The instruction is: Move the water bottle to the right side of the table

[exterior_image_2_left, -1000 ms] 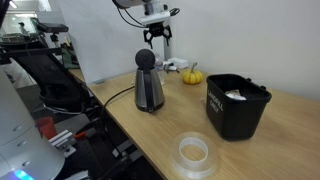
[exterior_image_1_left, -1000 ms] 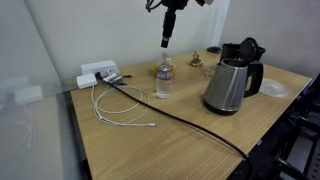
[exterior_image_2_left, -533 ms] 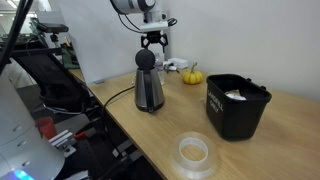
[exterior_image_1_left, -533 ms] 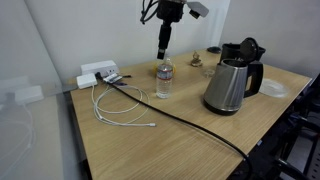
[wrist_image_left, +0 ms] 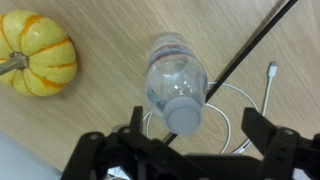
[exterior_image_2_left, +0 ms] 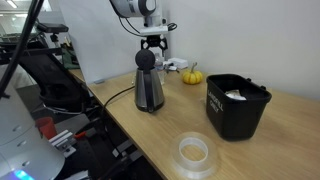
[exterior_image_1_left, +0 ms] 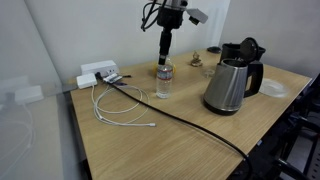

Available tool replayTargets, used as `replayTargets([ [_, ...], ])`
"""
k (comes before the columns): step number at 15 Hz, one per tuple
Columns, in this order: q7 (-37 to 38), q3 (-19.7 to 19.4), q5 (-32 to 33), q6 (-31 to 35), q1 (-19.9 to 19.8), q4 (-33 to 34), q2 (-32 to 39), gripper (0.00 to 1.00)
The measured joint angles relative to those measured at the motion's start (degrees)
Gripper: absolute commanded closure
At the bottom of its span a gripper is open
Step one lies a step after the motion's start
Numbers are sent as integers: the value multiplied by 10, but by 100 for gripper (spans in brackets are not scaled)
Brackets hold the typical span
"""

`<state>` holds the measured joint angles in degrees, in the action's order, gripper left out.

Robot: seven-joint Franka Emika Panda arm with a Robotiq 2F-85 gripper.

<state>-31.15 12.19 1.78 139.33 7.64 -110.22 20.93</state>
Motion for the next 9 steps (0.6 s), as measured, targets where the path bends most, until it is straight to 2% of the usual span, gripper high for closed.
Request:
replayTargets([
  [1,0,0,2,0,0,0,2,0],
  [2,0,0,4,0,0,0,4,5],
  [4,0,-2,15,-1,0,0,7,30],
  [5,0,-5,24,-1,0,0,7,31],
  [9,6,-15,57,-3,-1,-1,9,59],
])
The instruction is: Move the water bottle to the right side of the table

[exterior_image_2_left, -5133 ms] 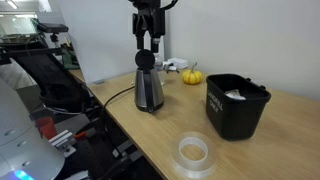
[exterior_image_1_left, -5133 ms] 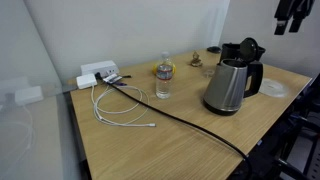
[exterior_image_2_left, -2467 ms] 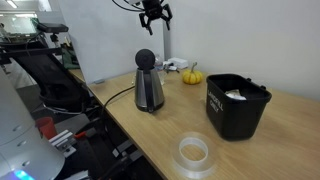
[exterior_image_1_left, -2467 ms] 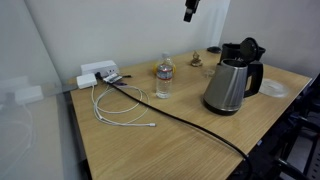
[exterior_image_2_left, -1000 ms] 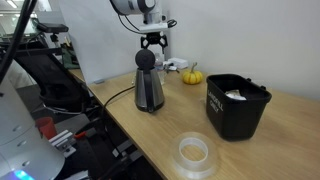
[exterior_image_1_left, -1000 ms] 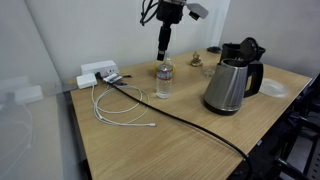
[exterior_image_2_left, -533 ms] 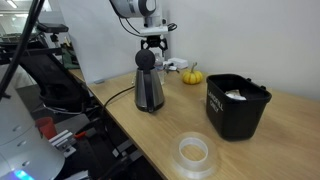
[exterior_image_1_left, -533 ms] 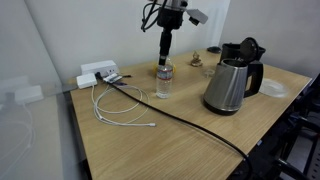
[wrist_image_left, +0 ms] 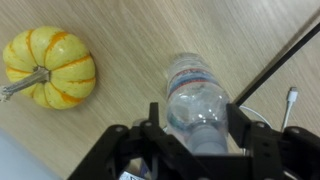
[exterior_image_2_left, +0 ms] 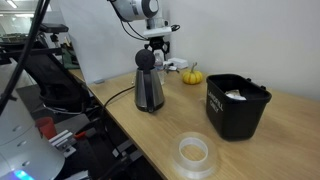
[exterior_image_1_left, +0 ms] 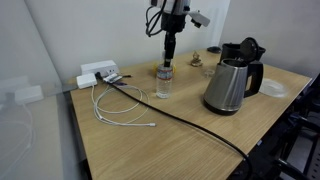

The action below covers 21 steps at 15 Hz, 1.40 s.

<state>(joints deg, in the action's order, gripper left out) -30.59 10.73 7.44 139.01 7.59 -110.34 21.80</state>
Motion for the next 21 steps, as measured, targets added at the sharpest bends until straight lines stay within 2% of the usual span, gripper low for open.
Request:
replayTargets([
  [4,0,0,3,-1,0,1,0,85],
  [6,0,1,3,-1,0,1,-1,88],
  [13,1,-3,1,-1,-15,-3,-21,88],
  [18,22,-25,0,4,-43,-55,-117,88],
  [21,81,-46,10,21,-45,-103,-185,88],
])
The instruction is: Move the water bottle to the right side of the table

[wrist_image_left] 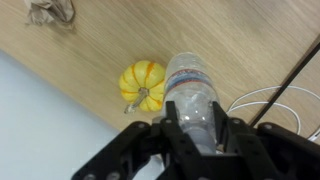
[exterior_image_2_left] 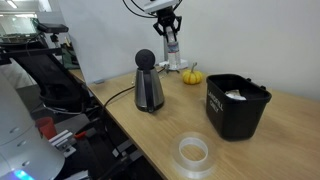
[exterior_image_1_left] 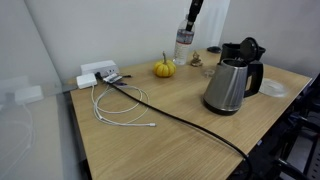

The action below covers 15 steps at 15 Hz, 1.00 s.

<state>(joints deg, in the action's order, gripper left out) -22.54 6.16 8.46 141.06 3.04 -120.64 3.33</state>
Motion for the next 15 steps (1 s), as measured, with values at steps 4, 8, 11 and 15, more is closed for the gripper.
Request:
replayTargets([
  [4,144,-33,85,13,-8,-65,-69,88],
  [8,288,-51,160,9,-39,-127,-113,88],
  [11,365,-53,190,-6,-57,-169,-140,88],
  [15,438,-50,190,-43,-66,-227,-182,88],
])
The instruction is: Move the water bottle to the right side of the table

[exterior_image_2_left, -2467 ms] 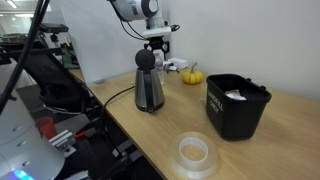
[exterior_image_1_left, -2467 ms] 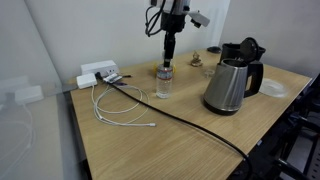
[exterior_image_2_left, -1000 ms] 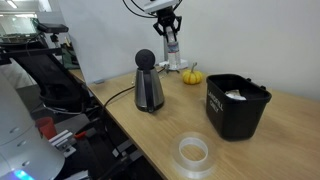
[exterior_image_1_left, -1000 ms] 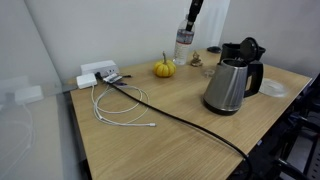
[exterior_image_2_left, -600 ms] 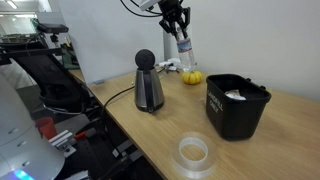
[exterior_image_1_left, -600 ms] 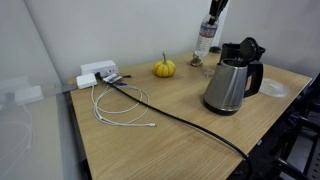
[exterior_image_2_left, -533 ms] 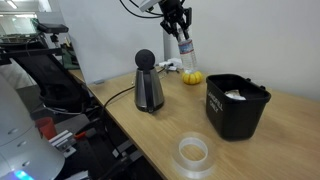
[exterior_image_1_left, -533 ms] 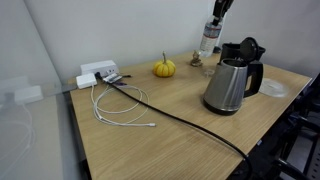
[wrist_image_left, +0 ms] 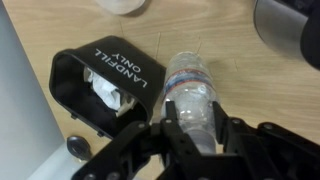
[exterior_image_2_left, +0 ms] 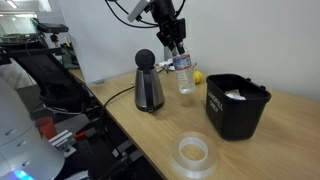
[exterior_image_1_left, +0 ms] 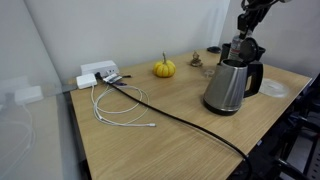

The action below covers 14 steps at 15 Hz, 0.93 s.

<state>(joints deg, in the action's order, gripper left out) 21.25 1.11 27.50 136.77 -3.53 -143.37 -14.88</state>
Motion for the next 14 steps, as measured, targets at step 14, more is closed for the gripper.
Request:
replayTargets([
  [14,121,-33,-131,95,-72,-136,-29,88],
])
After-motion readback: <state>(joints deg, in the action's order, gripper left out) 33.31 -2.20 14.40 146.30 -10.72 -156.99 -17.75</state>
